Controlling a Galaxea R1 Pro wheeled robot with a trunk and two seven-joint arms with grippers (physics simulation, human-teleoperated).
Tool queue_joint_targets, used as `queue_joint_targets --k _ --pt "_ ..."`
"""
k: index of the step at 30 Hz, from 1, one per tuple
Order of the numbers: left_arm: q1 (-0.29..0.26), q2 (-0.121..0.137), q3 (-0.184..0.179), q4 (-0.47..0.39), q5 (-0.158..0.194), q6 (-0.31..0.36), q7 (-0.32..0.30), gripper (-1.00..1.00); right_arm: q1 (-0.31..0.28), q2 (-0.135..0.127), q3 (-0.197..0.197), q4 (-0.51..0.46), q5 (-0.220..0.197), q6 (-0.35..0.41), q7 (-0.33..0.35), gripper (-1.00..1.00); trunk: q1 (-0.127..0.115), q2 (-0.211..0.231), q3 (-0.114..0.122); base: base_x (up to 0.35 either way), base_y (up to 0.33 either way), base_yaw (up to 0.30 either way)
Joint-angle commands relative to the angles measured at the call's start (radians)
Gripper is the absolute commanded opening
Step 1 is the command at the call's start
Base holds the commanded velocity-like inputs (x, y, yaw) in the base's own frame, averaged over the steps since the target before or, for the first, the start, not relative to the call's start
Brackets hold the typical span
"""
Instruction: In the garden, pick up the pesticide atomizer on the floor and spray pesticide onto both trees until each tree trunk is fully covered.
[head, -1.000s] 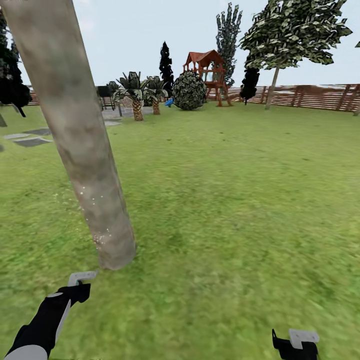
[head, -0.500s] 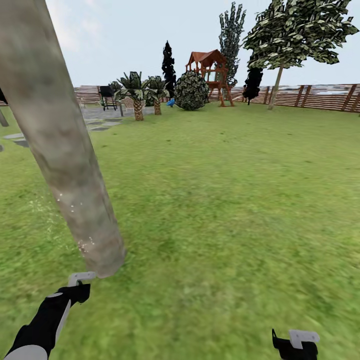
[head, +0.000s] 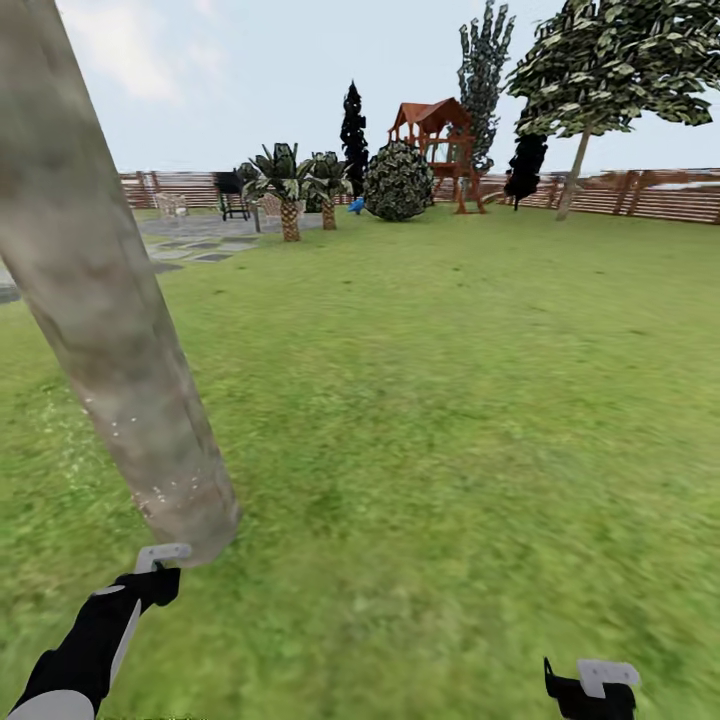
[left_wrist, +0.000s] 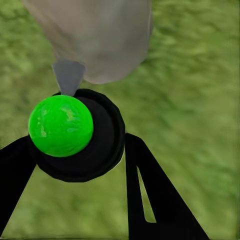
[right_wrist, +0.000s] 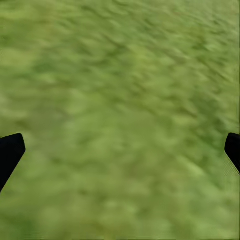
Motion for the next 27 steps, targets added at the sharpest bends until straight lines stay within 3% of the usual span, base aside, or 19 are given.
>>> queue_joint_targets --k 1,12,22,27 --pt "0.000 0.000 0.000 0.000 0.000 0.000 0.000 -1.00 0.000 0.000 0.000 0.000 0.000 0.000 0.000 1.00 0.000 0.000 0.000 0.103 -0.263 0.274" --pt "0.000 0.000 0.000 0.000 0.000 0.000 0.000 -1.00 0.000 0.000 0.000 0.001 0.000 0.000 0.000 1.00 0.000 0.000 0.000 0.094 -0.269 0.273" --pt "0.000 0.000 0.000 0.000 0.000 0.000 0.000 -1.00 0.000 0.000 0.000 0.000 0.000 0.000 -0.001 1.00 0.000 0.000 0.000 0.142 -0.269 0.028" --pt "0.000 0.001 0.000 0.000 0.000 0.000 0.000 -1.00 0.000 0.000 0.000 0.000 0.000 0.000 0.000 1.00 0.000 0.000 0.000 0.142 -0.269 0.222"
